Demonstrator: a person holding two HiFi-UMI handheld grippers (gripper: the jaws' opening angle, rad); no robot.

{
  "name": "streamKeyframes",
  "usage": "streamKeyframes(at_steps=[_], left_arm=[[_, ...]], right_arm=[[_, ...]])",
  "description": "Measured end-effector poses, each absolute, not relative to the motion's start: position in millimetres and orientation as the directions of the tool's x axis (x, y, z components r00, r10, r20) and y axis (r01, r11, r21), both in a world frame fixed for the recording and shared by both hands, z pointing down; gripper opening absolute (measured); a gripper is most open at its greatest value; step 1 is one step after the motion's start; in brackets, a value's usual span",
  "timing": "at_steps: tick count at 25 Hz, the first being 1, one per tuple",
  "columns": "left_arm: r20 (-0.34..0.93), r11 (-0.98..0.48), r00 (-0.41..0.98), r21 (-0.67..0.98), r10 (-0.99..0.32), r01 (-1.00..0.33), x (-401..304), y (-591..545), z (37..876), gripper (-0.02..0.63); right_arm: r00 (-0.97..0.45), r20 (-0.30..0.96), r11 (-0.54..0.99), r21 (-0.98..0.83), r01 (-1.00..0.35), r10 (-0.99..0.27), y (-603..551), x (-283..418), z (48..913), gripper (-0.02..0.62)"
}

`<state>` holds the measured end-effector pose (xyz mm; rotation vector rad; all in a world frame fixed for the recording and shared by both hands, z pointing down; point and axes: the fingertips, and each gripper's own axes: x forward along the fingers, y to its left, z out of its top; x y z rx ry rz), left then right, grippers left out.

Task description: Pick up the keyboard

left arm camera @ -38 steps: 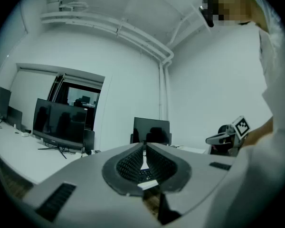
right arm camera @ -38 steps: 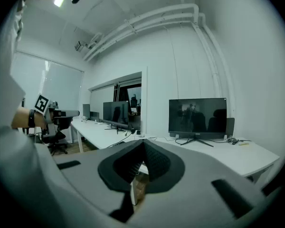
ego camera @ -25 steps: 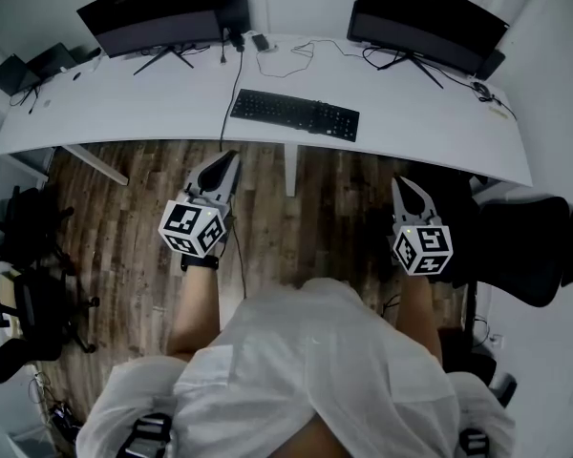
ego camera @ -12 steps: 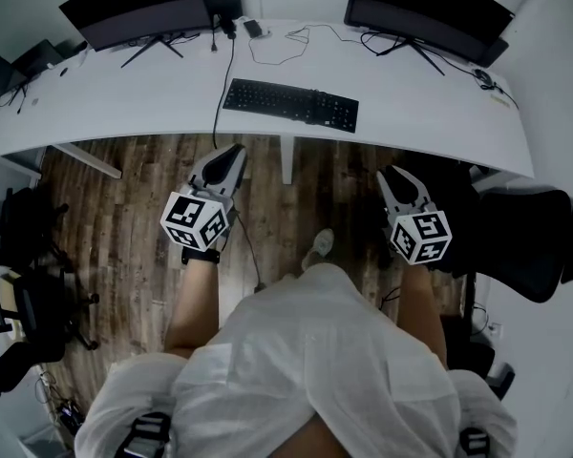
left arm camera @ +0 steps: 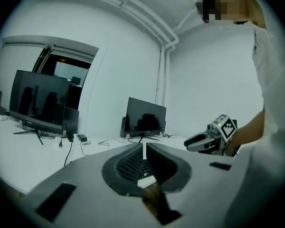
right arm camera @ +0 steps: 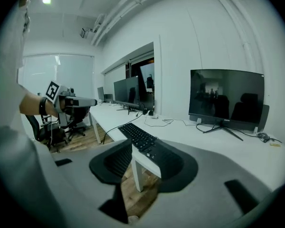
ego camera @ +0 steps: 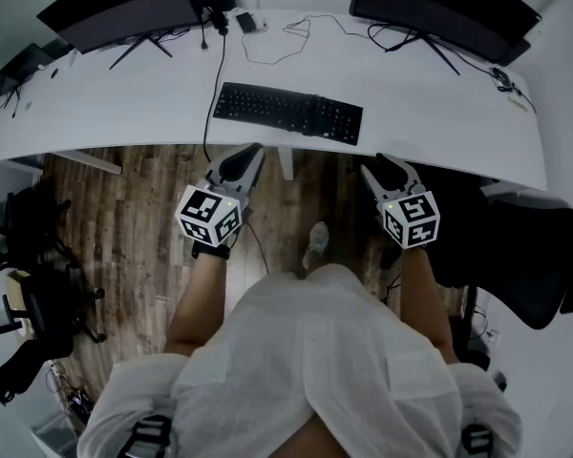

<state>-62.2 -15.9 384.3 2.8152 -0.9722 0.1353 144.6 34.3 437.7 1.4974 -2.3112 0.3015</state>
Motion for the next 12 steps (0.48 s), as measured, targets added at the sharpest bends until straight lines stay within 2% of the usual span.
streamKeyframes(at_steps=[12], left_arm=[[0.280, -0.796, 0.796, 0.144, -0.537, -0.587, 34.4, -80.5, 447.3, 0.020]], right_arm=[[-0.487, 0.565, 0.589, -0.003, -0.808, -0.666, -61.4, 157.4, 516.7, 0.168]])
